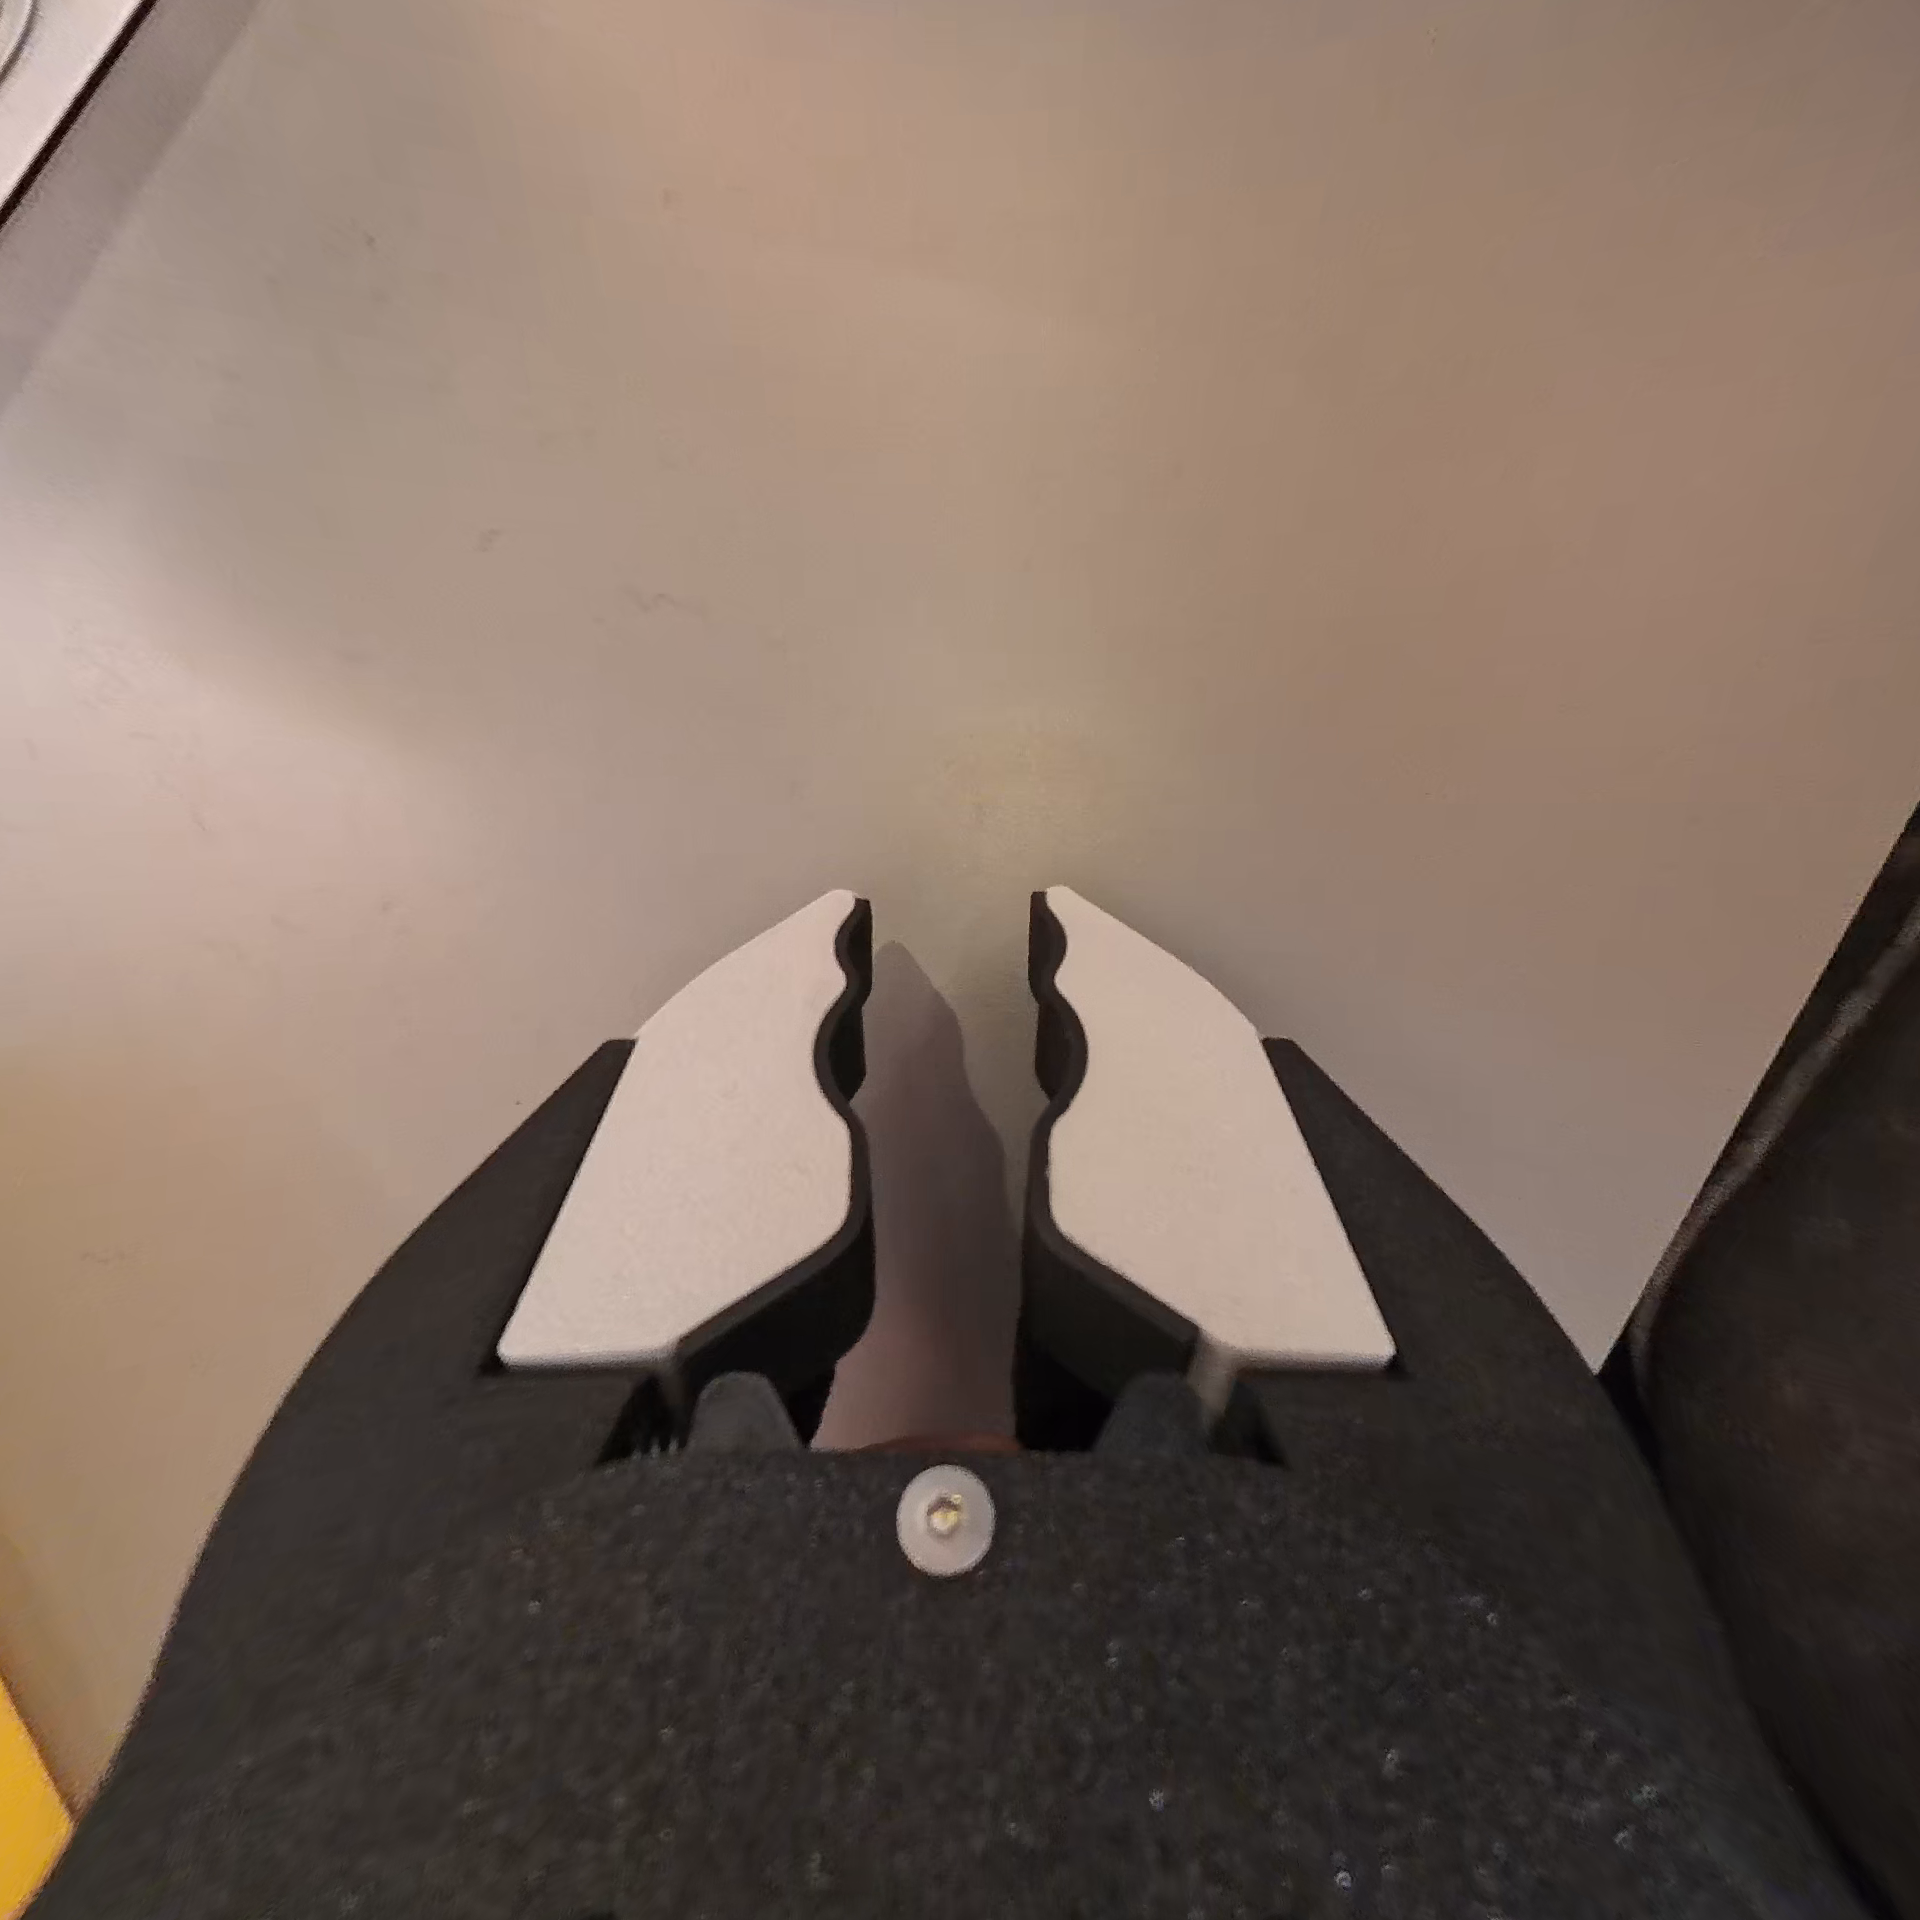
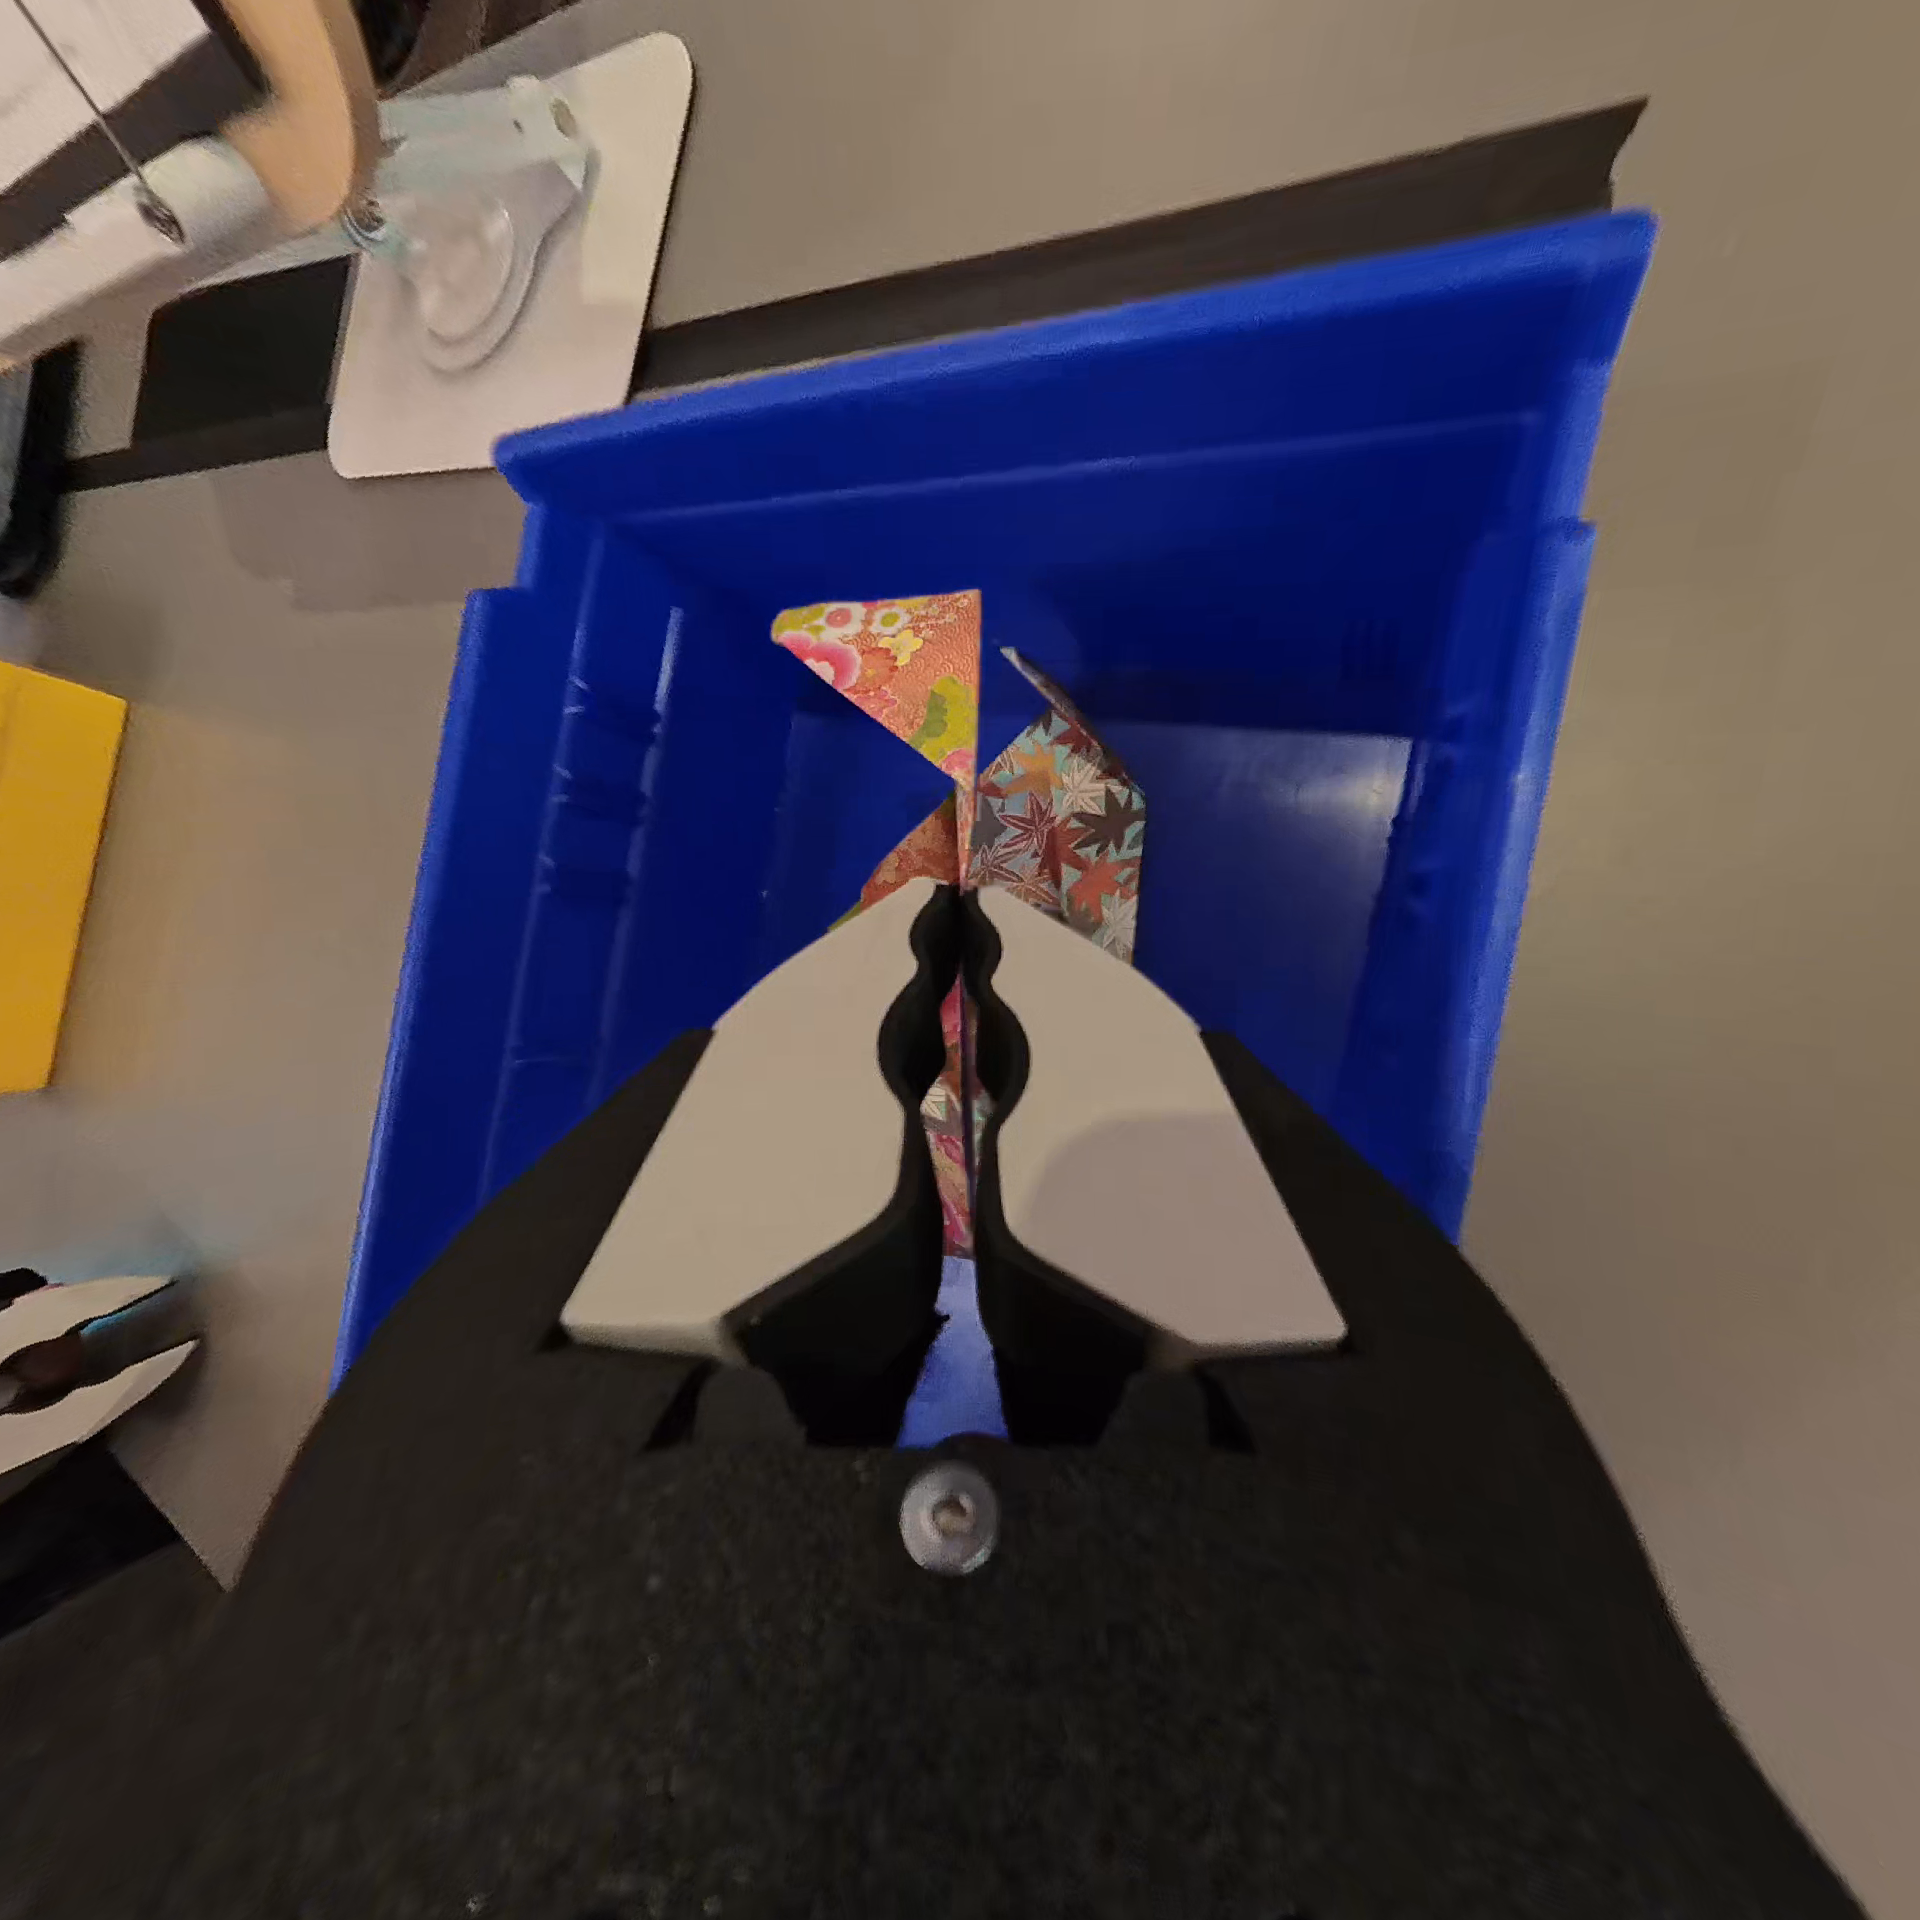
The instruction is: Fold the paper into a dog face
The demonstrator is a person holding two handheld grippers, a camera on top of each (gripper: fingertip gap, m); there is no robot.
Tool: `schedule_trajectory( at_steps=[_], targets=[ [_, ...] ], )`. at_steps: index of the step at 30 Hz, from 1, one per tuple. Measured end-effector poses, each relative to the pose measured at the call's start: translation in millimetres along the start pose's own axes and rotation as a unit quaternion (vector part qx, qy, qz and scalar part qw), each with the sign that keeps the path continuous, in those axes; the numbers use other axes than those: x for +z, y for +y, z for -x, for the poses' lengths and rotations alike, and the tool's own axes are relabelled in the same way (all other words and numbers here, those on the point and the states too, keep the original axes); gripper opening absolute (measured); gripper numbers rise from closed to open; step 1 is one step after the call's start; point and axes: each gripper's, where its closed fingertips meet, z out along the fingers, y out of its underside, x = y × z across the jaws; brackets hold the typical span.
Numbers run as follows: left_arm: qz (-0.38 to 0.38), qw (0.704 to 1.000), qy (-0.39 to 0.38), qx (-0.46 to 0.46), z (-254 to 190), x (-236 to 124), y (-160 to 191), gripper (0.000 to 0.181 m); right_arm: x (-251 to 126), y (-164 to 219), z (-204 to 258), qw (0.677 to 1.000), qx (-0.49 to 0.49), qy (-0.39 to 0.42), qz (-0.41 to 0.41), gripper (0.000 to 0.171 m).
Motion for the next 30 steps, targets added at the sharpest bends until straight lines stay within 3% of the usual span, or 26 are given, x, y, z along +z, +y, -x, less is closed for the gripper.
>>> schedule_trajectory(
  at_steps=[17,23,30],
  targets=[
    [-0.044,0.999,0.017,-0.022,-3.8,-10.5,-16.5,0.034,40.0,44.8,23.6,0.987,0.127,-0.1,-0.006,0.0],
    [-0.046,0.999,0.021,-0.02,-6.5,-10.8,-18.0,0.034,48.8,58.0,24.3,0.989,0.129,-0.076,-0.013,0.005],
    [-0.045,0.999,0.017,-0.022,-3.9,-10.2,-16.5,0.034,11.9,46.3,33.5,0.996,0.07,-0.047,-0.031,0.017]
  ],
)
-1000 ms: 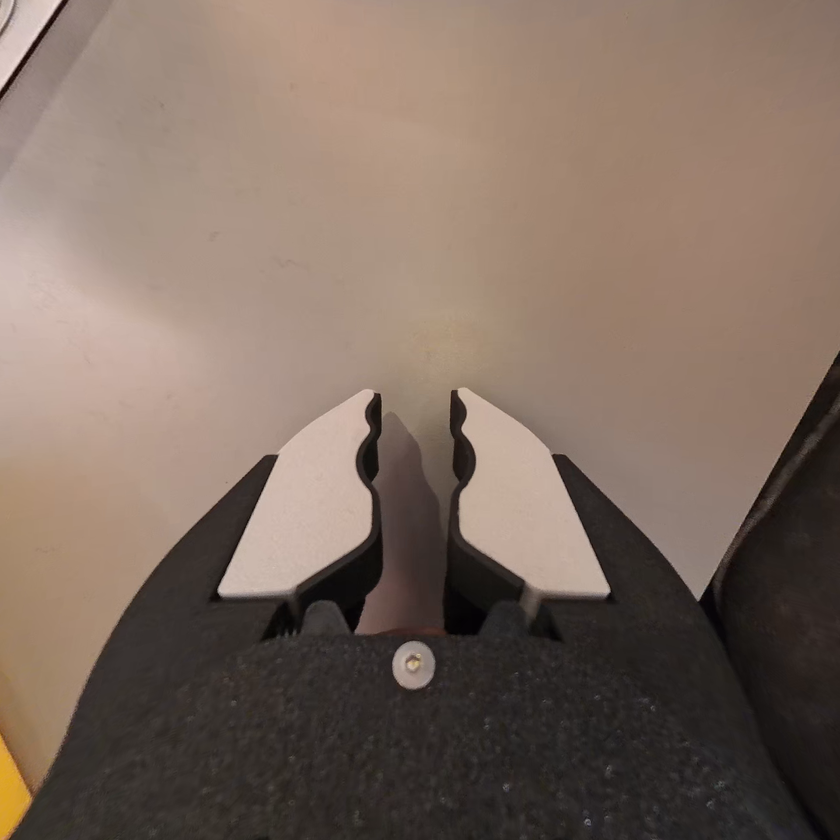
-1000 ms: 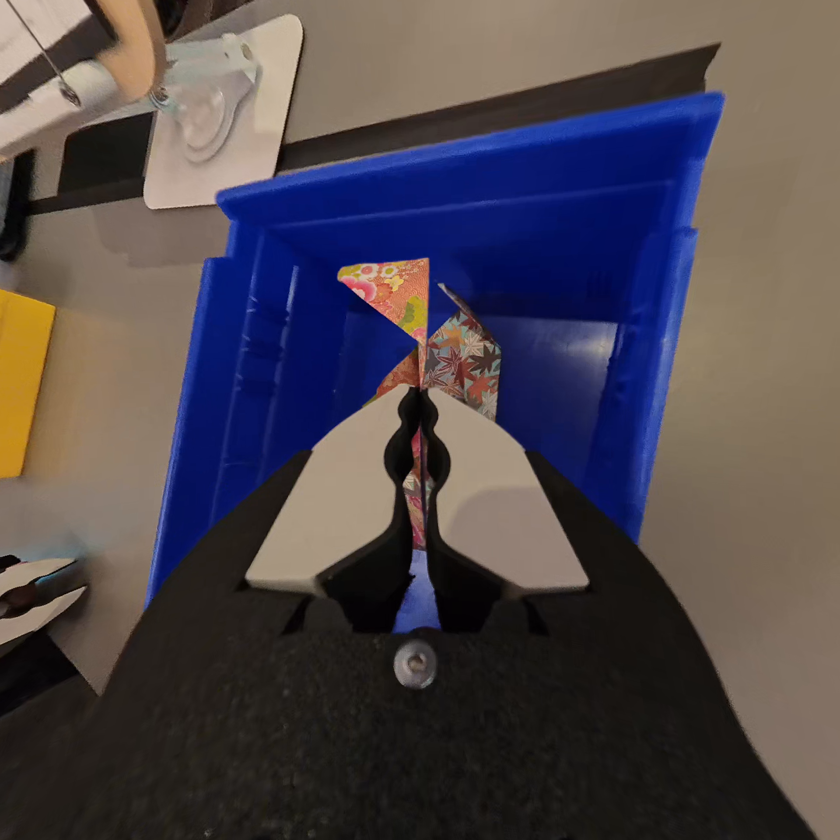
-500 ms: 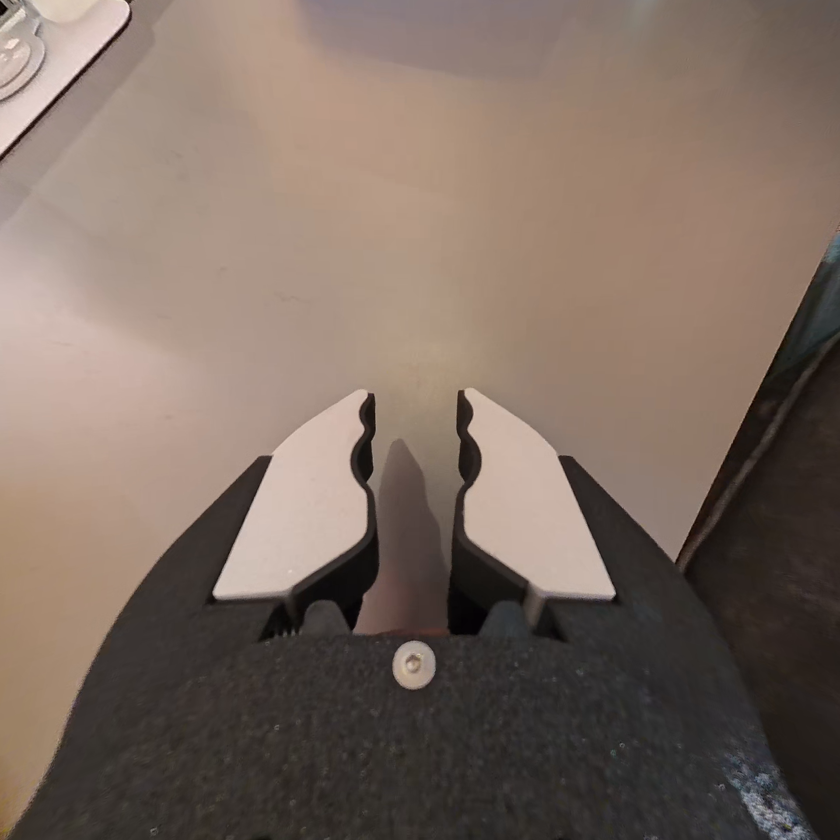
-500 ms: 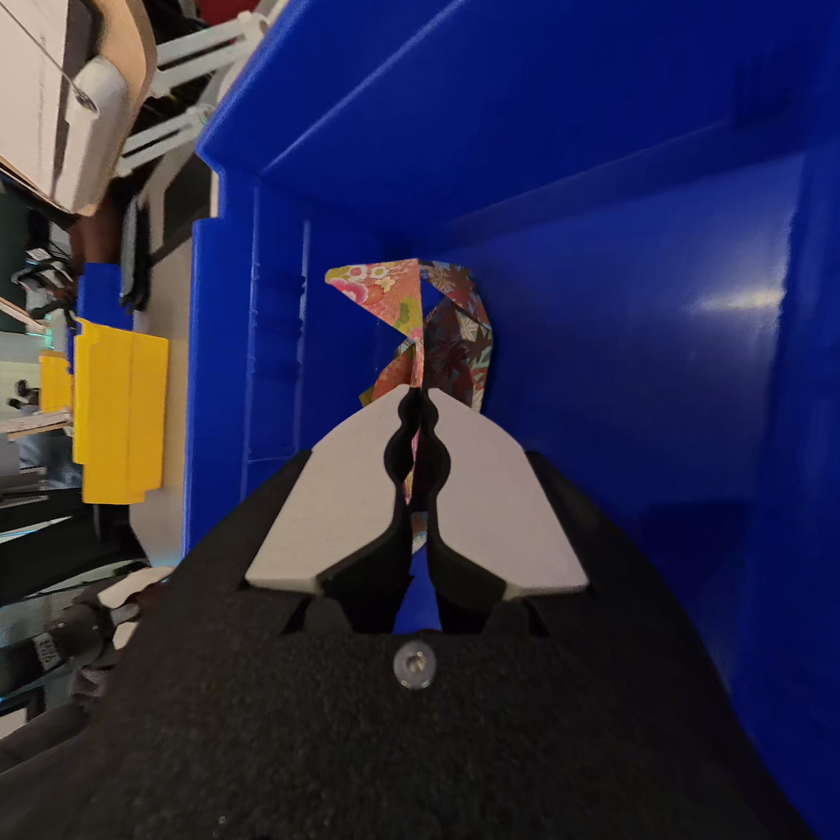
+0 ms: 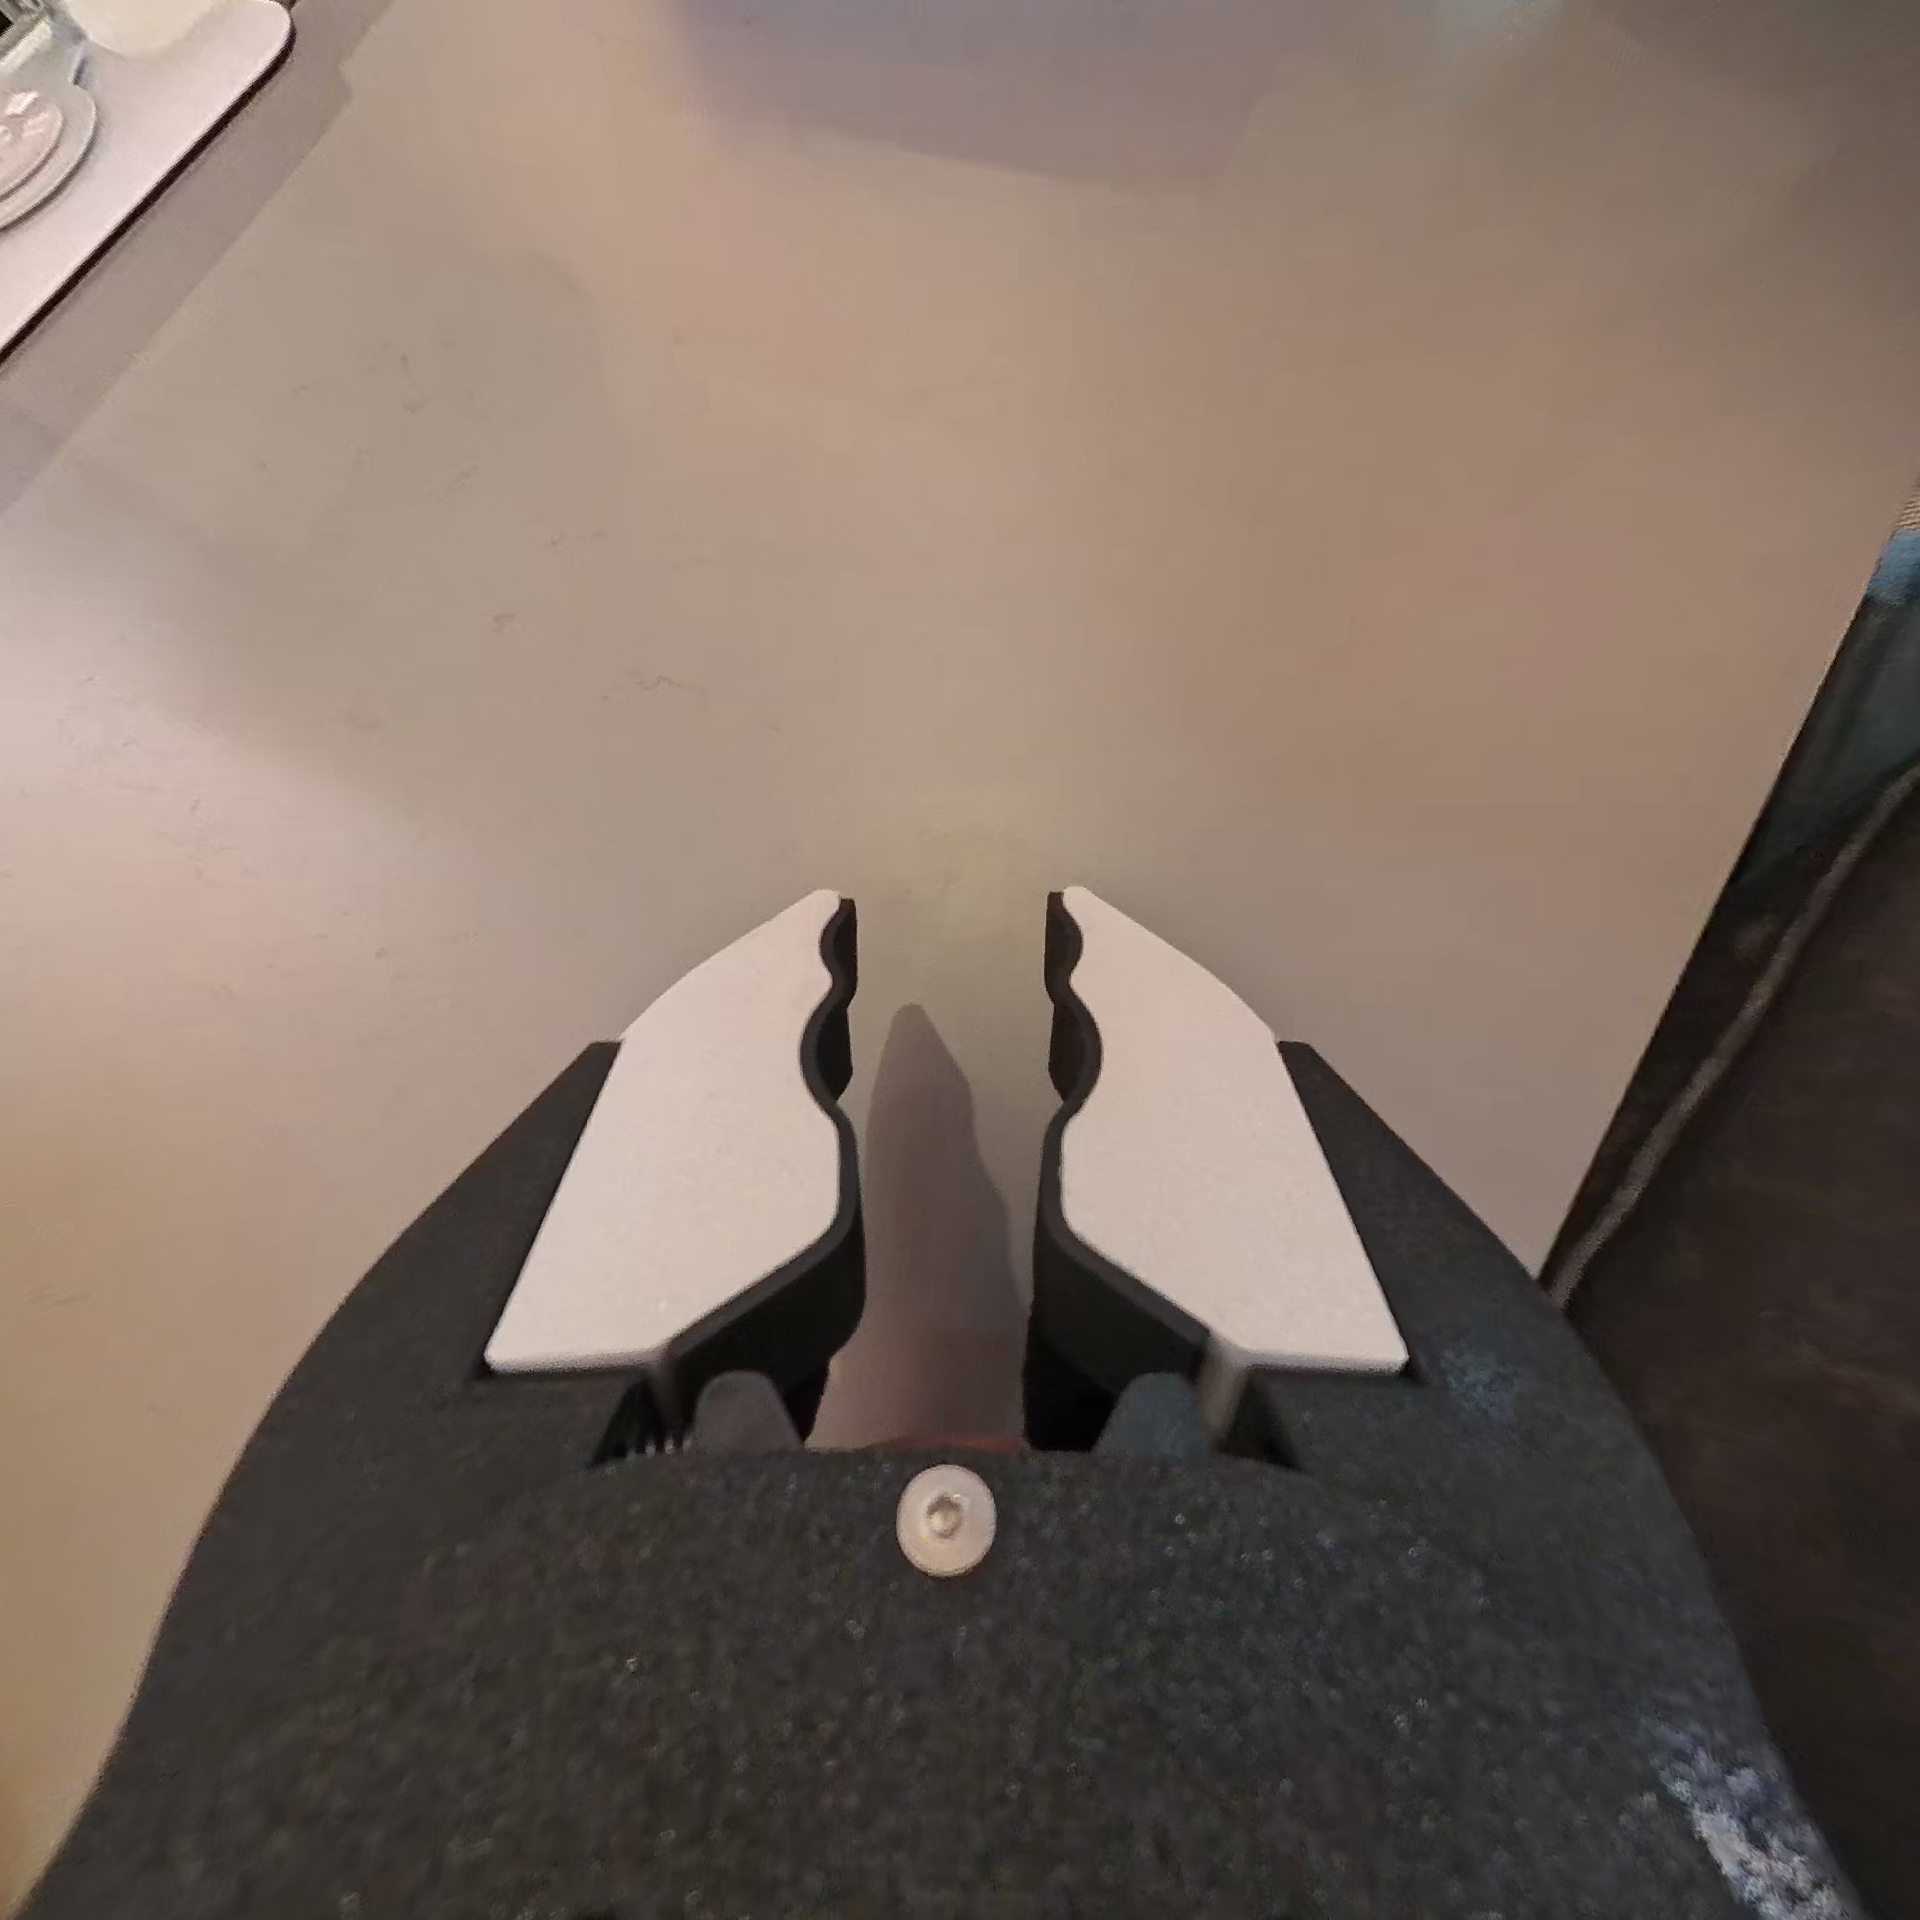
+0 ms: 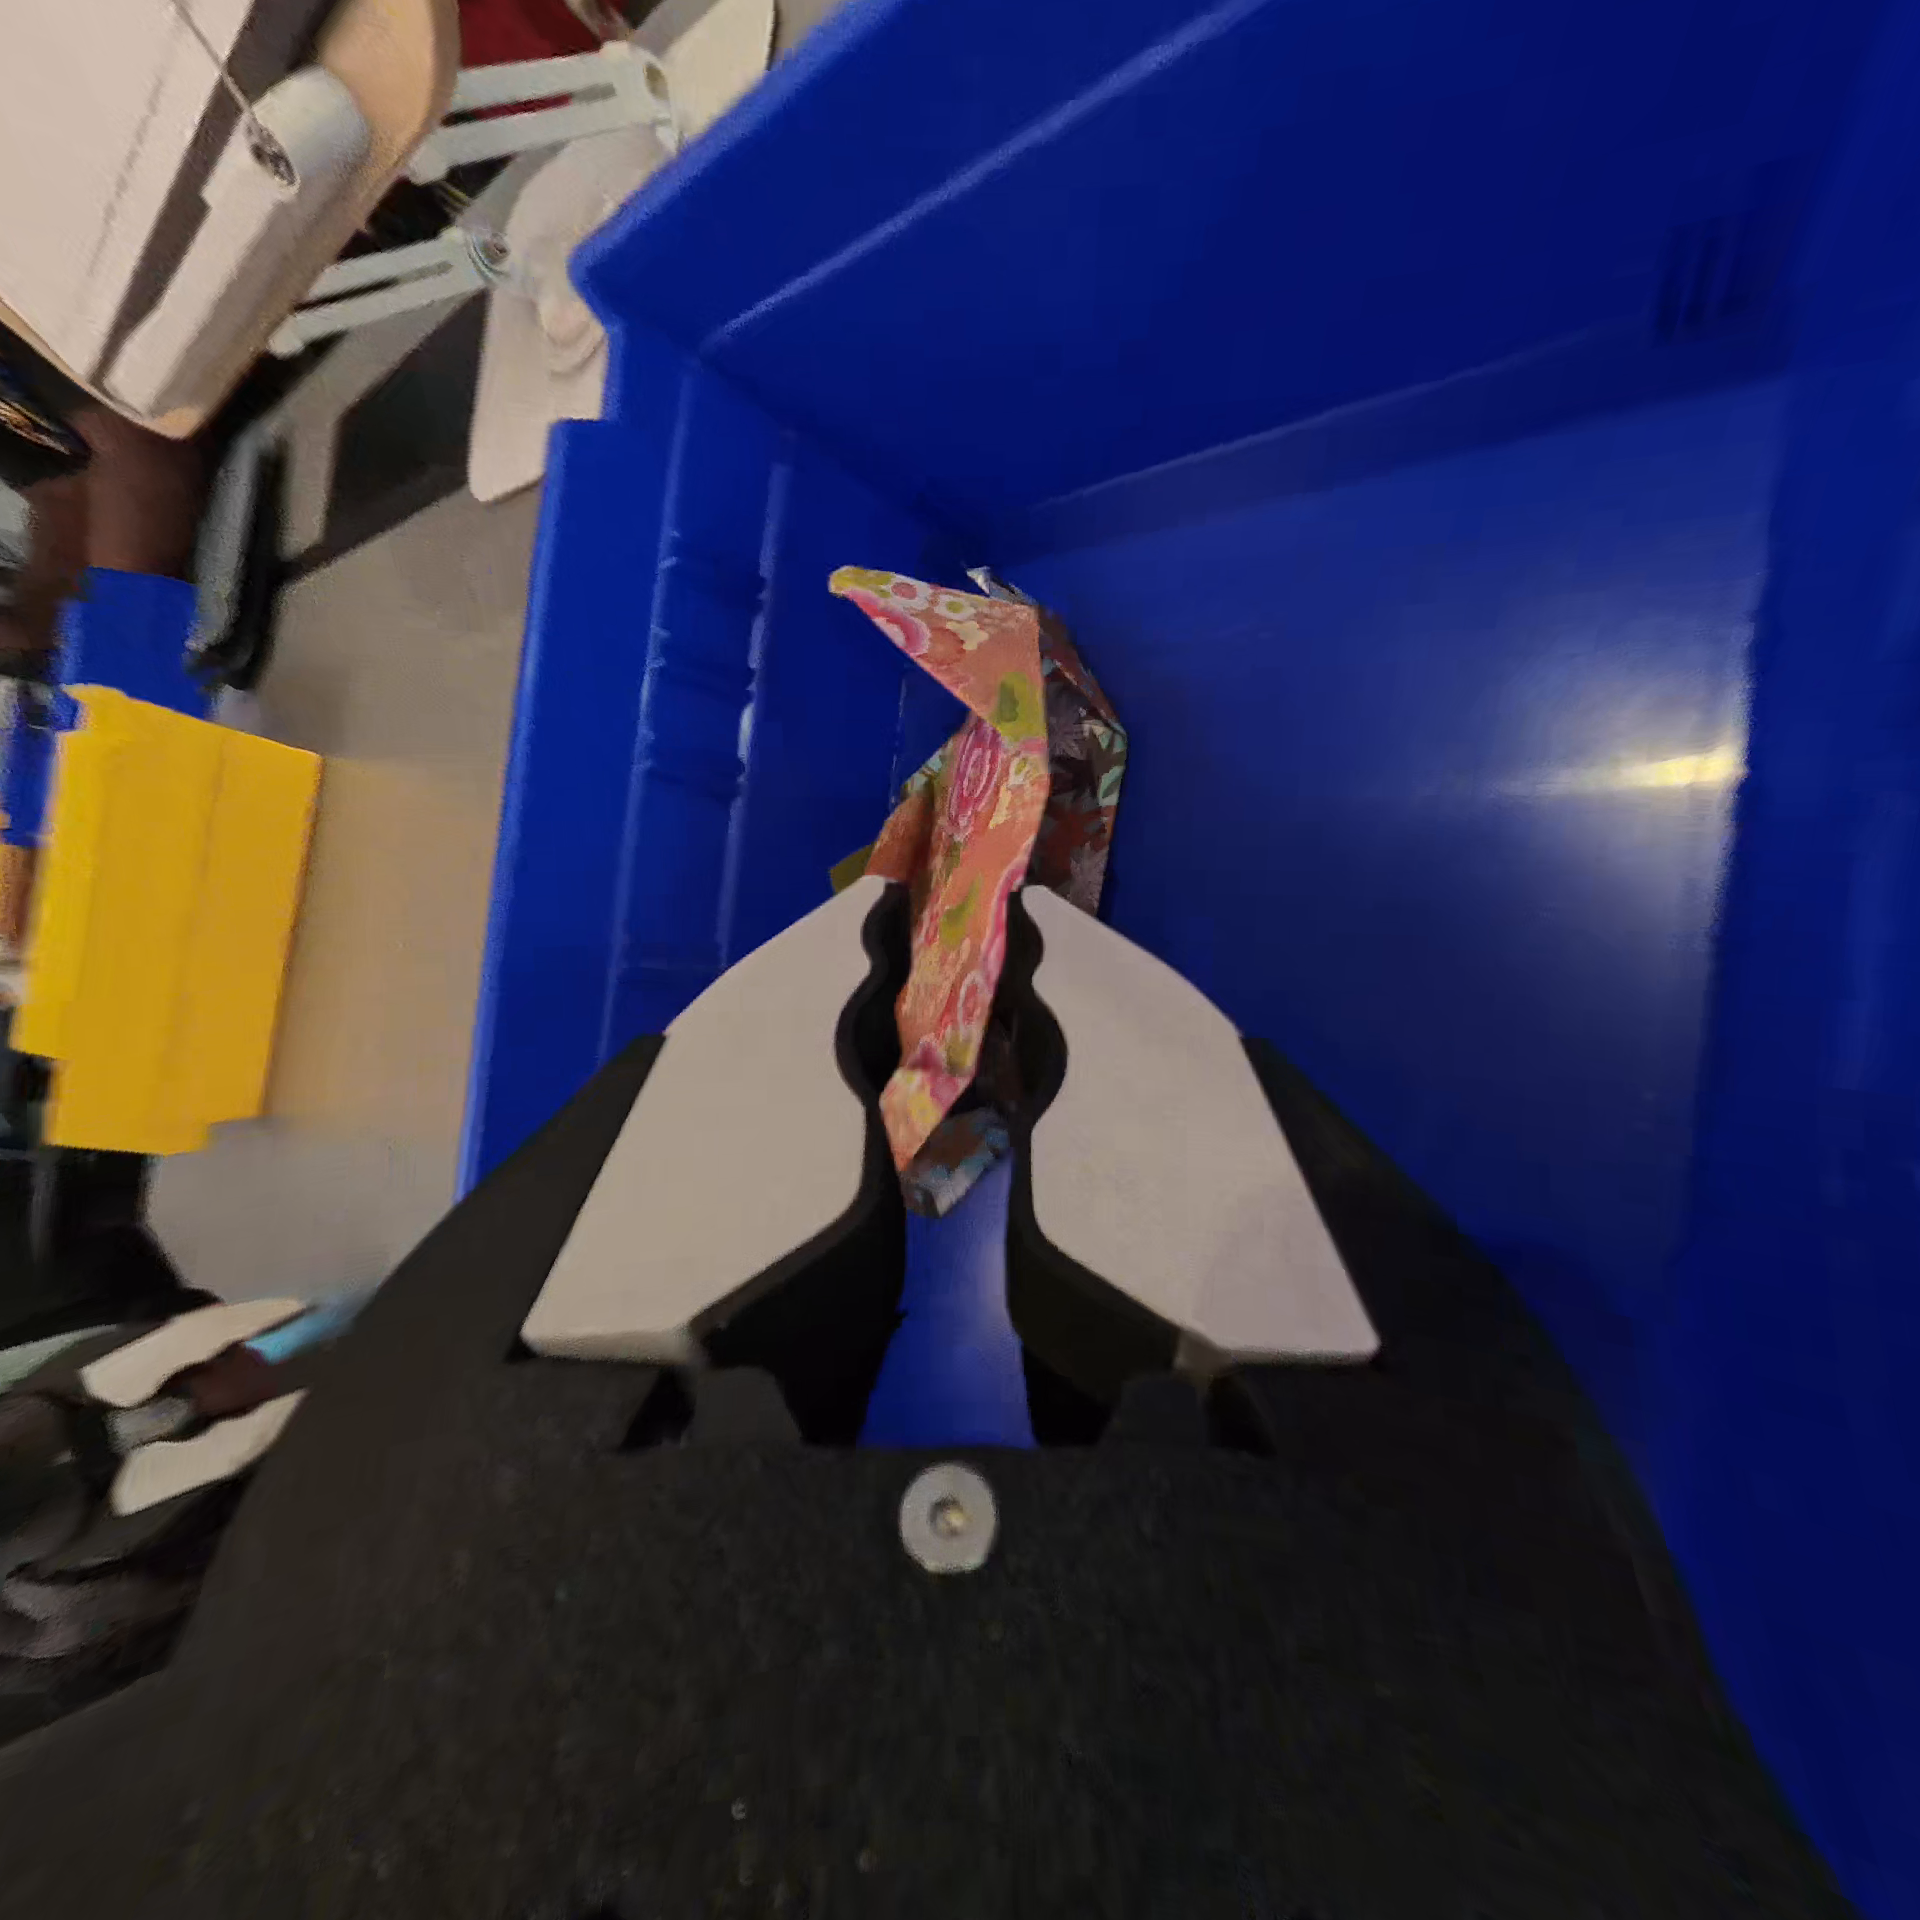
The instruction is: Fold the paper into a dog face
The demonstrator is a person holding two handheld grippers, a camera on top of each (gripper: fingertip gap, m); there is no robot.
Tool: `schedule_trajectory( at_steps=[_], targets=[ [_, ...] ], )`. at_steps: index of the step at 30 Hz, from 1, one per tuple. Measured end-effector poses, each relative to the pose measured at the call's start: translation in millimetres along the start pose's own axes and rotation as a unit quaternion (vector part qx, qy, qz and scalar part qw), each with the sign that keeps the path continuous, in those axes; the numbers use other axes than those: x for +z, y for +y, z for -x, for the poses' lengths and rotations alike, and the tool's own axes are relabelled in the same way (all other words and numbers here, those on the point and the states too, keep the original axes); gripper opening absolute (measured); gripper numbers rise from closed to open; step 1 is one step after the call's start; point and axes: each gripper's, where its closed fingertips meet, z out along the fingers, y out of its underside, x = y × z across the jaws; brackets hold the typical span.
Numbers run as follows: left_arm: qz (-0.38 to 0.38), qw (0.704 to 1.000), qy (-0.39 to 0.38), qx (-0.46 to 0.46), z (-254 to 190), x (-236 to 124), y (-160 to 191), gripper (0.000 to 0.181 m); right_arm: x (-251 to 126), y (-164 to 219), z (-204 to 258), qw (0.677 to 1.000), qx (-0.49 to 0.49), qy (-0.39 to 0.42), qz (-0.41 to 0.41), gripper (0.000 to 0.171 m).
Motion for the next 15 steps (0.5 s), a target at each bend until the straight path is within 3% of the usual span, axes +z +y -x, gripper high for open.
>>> schedule_trajectory(
  at_steps=[4,7,12,15],
  targets=[
    [-0.015,1.0,-0.011,-0.011,7.8,-2.8,-3.2,0.035,-58.7,-7.3,28.9,0.991,-0.1,0.049,-0.068,0.02],
    [-0.05,0.997,-0.02,-0.051,20.0,-15.7,-11.1,0.037,-101.9,6.6,69.0,0.957,-0.221,0.062,-0.177,0.02],
    [-0.116,0.981,-0.034,-0.151,46.9,-57.3,-10.4,0.044,-123.6,85.3,95.3,0.888,-0.346,0.14,-0.27,0.039],
    [-0.143,0.97,-0.068,-0.185,64.2,-81.6,3.0,0.046,-106.1,146.0,97.5,0.917,-0.304,0.108,-0.234,0.034]
  ],
)
